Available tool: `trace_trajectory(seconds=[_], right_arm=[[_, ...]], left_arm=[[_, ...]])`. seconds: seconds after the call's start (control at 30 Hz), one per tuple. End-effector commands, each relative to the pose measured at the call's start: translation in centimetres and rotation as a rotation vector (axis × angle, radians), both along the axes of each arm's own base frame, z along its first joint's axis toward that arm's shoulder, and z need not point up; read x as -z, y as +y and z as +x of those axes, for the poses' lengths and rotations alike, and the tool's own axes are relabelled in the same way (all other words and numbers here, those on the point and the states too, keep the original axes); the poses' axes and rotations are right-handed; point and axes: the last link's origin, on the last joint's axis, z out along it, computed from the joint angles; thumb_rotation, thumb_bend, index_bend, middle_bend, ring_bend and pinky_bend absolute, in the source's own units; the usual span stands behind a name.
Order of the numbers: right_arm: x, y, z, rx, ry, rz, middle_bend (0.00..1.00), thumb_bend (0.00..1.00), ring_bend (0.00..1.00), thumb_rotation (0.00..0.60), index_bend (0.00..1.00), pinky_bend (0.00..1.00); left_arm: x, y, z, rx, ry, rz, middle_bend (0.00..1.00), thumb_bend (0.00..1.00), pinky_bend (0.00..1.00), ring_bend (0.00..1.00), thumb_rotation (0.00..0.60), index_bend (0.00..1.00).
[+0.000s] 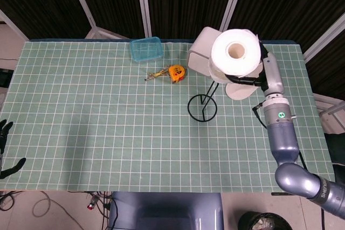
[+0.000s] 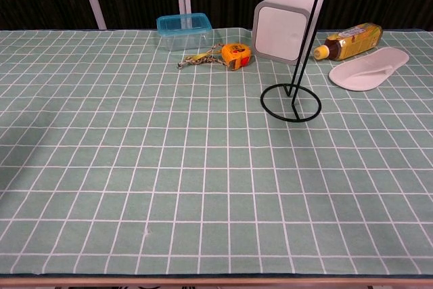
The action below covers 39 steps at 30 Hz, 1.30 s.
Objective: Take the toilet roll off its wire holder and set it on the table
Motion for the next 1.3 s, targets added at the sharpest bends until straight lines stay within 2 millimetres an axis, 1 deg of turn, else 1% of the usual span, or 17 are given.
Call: trace_trajectory(seconds=[0.03,0.13,0.2,0.27,0.37,0.43,0.57,0.7,0.8,0.87,0.97,1.0,1.1,1.13,1.2,1.3], right_arm=[[-2.5,0.3,0.1,0.011,-0.004,-0.043,0.40,0.00,0.34,0.600,0.56,0.14],[-4.8,0.5,-1.0,0.043,-0.016,-0.078,0.40,0.00,0.34,0.600,0.56,0.14],[-5.5,0.7,-2.2,0.062,-0.008,-0.076,0.40,0.00,0.34,0.600,0.55,0.14],[-5.6,1.0,-3.5,0.079,0.001,-0.064,0.40,0.00,0.34,0.600,0.55,0.14],[-4.7,2.1,-6.5,0.109,0.043,-0.030,0.40,0.00,0.34,0.600,0.55,0.14],[-3.7,2.8,-8.2,0.121,0.059,-0.001,0.40,0.00,0.34,0.600,0.55,0.14],[-0.7,4.6,-12.1,0.148,0.073,0.084,0.40,0.00,0.34,0.600,0.55,0.14],[1.9,6.2,-14.8,0.155,0.066,0.137,0.40,0.00,0.34,0.600,0.55,0.14],[4.2,8.0,-16.7,0.161,0.057,0.193,0.40,0.00,0.34,0.600,0.55,0.14],[6.0,9.6,-17.9,0.163,0.053,0.235,0.40,0.00,0.34,0.600,0.55,0.14],[7.9,11.2,-18.8,0.156,0.027,0.271,0.40,0.00,0.33,0.600,0.55,0.14],[8.9,12.0,-18.9,0.152,0.016,0.300,0.40,0.00,0.33,0.600,0.55,0.14],[10.6,13.2,-18.9,0.130,0.000,0.339,0.40,0.00,0.33,0.600,0.55,0.14],[11.0,13.5,-18.8,0.125,-0.004,0.348,0.40,0.00,0.33,0.600,0.55,0.14],[12.5,14.2,-18.3,0.103,-0.026,0.380,0.40,0.00,0.33,0.600,0.55,0.14],[14.6,14.5,-17.5,0.072,-0.053,0.396,0.40,0.00,0.33,0.600,0.55,0.14]], left_arm=[[0.0,0.0,0.0,0.001,0.001,-0.001,0.00,0.18,0.02,0.00,0.600,0.04],[0.1,0.0,0.1,0.001,0.003,0.000,0.00,0.18,0.02,0.00,0.600,0.04],[0.1,0.0,0.1,0.001,0.003,0.001,0.00,0.18,0.02,0.00,0.600,0.04],[0.1,0.0,0.1,0.002,0.003,0.002,0.00,0.18,0.02,0.00,0.600,0.04],[0.0,-0.1,0.1,0.003,0.002,0.006,0.00,0.18,0.02,0.00,0.600,0.04],[0.0,-0.1,0.1,0.002,0.002,0.008,0.00,0.18,0.02,0.00,0.600,0.04],[0.0,-0.1,0.1,0.000,0.003,0.009,0.00,0.18,0.02,0.00,0.600,0.04],[0.0,-0.1,0.1,0.001,0.005,0.009,0.00,0.18,0.02,0.00,0.600,0.04],[0.0,0.0,0.1,0.001,0.005,0.009,0.00,0.18,0.02,0.00,0.600,0.04],[0.1,0.0,0.1,0.001,0.006,0.007,0.00,0.18,0.02,0.00,0.600,0.04],[0.1,0.0,0.1,0.002,0.007,0.005,0.00,0.18,0.02,0.00,0.600,0.04],[0.1,0.0,0.1,0.002,0.007,0.005,0.00,0.18,0.02,0.00,0.600,0.04],[0.1,0.0,0.1,0.003,0.007,0.006,0.00,0.18,0.02,0.00,0.600,0.04],[0.1,0.0,0.1,0.003,0.007,0.006,0.00,0.18,0.02,0.00,0.600,0.04],[0.1,0.0,0.1,0.003,0.007,0.005,0.00,0.18,0.02,0.00,0.600,0.04],[0.1,0.0,0.1,0.004,0.006,0.005,0.00,0.18,0.02,0.00,0.600,0.04]])
